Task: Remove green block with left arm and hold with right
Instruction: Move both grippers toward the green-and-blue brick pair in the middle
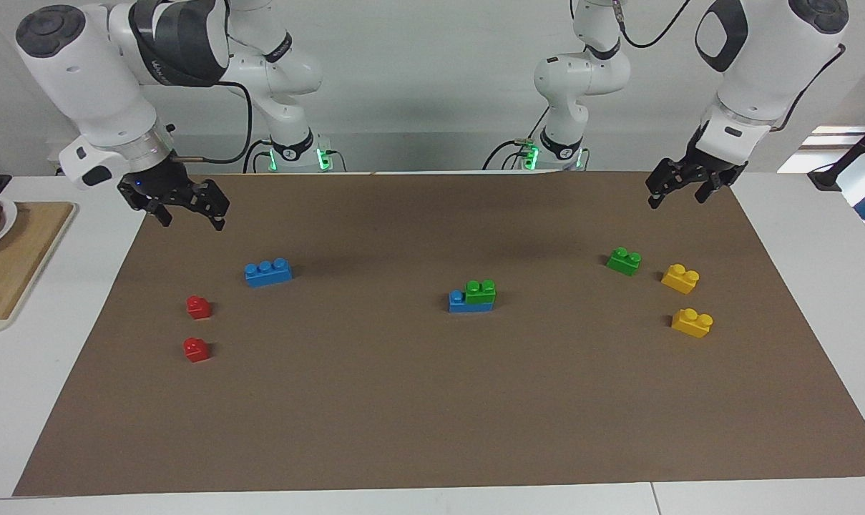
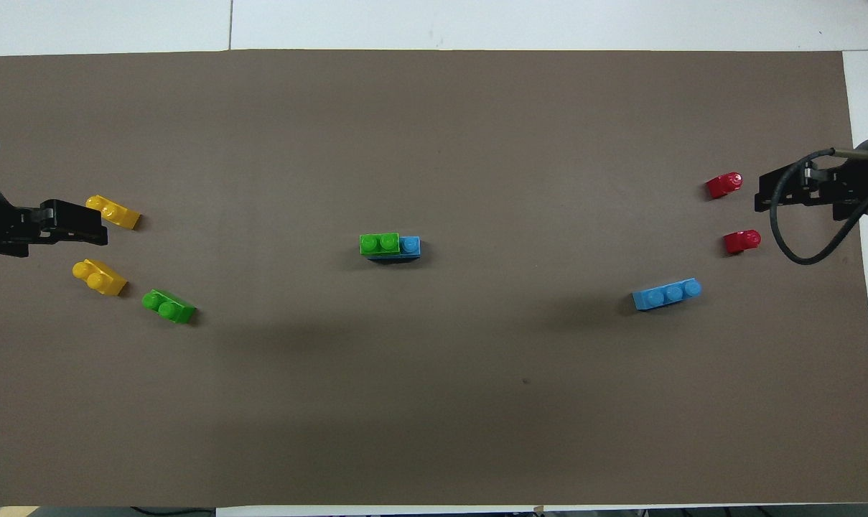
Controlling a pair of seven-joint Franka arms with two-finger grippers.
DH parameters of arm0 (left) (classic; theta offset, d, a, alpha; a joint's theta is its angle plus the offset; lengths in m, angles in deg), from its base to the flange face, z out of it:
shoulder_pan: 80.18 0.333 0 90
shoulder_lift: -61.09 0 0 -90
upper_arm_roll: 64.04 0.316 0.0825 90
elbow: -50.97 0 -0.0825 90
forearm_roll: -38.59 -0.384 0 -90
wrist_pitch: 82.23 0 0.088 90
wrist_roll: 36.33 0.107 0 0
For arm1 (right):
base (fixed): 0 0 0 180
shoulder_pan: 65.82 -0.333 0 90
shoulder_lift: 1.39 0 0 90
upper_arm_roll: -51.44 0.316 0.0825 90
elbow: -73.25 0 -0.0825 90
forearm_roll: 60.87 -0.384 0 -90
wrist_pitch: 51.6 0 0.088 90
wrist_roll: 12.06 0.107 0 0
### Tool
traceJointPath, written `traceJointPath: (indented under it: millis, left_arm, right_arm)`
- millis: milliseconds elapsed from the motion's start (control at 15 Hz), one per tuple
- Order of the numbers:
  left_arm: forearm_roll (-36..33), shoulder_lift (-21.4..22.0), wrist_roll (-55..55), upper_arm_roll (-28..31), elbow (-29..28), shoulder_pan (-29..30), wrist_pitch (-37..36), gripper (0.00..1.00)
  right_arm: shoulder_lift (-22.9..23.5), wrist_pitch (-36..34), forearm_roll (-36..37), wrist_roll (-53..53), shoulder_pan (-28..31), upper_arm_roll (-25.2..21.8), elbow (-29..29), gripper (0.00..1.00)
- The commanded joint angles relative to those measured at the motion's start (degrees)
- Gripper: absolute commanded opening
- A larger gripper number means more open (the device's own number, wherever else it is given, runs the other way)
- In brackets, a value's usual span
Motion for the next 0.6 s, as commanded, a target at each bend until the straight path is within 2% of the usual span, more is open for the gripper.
traceJointPath:
  millis: [0,400,533]
  left_arm:
    - [0.7,1.3,-0.5,-0.1,-1.0,0.2,-0.6,1.00]
    - [0.7,1.3,-0.5,-0.1,-1.0,0.2,-0.6,1.00]
    - [0.7,1.2,-0.4,-0.1,-1.0,0.2,-0.6,1.00]
  right_arm:
    - [-1.7,0.0,0.2,-1.2,0.6,0.3,-1.9,1.00]
    - [-1.6,1.6,-0.1,-3.4,2.8,0.3,-1.8,1.00]
    - [-1.4,4.0,-2.6,-0.1,3.5,0.3,-1.9,1.00]
